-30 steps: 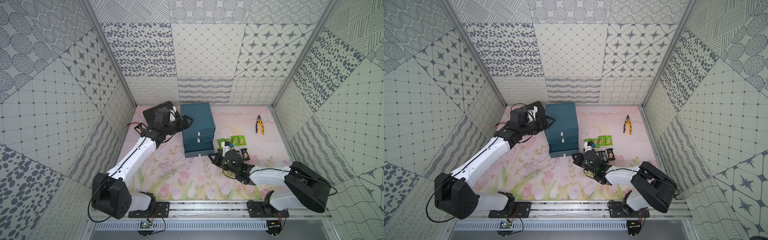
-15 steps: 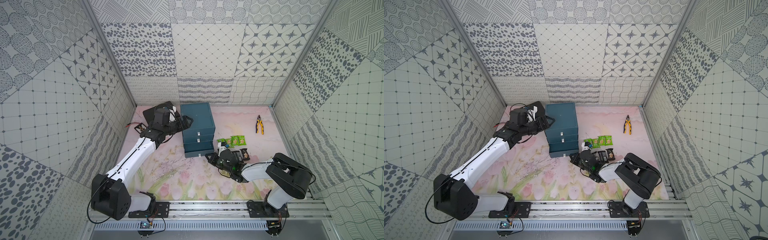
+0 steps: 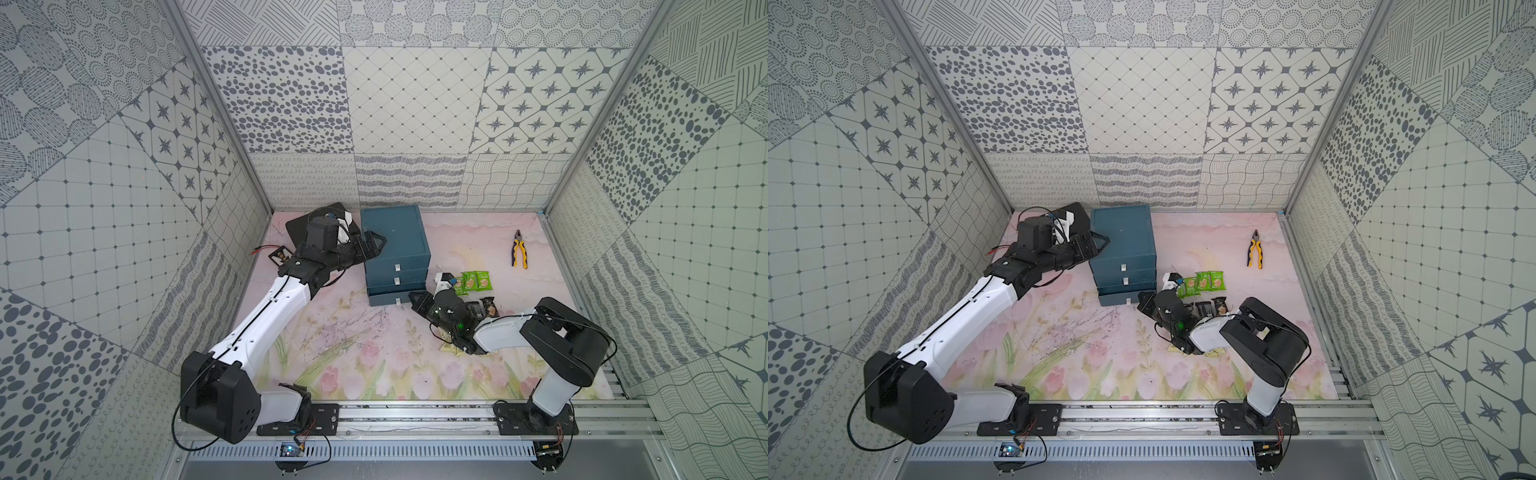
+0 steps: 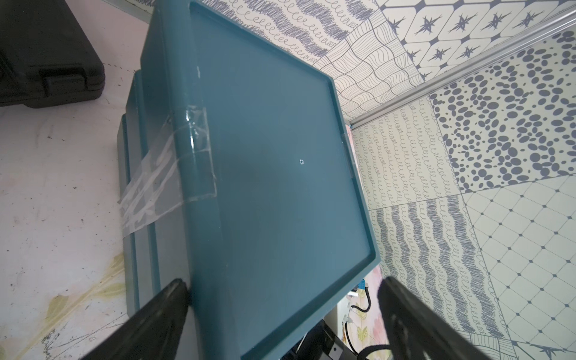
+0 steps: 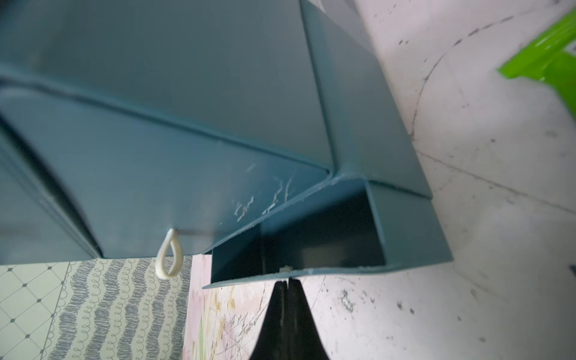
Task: Take the cookies out of the drawer
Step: Close the drawer in the storage box.
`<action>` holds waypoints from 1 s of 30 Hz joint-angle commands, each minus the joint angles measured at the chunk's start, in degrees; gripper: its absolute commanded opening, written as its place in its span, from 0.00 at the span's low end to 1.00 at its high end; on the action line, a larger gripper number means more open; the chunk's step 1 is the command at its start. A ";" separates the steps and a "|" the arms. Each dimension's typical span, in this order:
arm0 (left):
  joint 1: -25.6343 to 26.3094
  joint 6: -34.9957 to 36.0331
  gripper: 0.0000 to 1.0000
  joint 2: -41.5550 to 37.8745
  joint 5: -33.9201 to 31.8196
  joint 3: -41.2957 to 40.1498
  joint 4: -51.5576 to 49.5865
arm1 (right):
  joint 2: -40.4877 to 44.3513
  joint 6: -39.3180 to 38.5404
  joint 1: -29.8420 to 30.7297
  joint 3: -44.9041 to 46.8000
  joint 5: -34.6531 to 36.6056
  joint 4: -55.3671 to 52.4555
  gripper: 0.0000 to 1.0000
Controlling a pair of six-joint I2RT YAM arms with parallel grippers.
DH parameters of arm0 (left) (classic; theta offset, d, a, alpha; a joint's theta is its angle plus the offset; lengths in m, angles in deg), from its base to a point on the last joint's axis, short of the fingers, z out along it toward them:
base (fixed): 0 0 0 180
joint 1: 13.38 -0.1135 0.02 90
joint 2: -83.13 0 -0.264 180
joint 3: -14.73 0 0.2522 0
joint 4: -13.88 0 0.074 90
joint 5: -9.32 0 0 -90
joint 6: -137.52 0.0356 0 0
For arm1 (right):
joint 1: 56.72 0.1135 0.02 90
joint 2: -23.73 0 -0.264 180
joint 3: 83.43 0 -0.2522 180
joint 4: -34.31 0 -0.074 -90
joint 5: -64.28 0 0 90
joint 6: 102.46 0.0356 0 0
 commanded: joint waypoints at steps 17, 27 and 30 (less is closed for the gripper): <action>-0.03 -2.26 0.99 2.32 6.54 -0.50 6.70 | 3.62 -2.70 0.11 4.40 4.85 -2.63 0.00; -0.02 -1.24 0.99 2.65 6.44 -0.60 5.87 | -3.80 -1.42 -2.00 -1.51 0.87 3.29 0.00; -0.02 -1.18 0.99 2.60 6.58 -0.46 5.42 | -6.89 0.41 -2.26 -2.55 0.56 7.19 0.00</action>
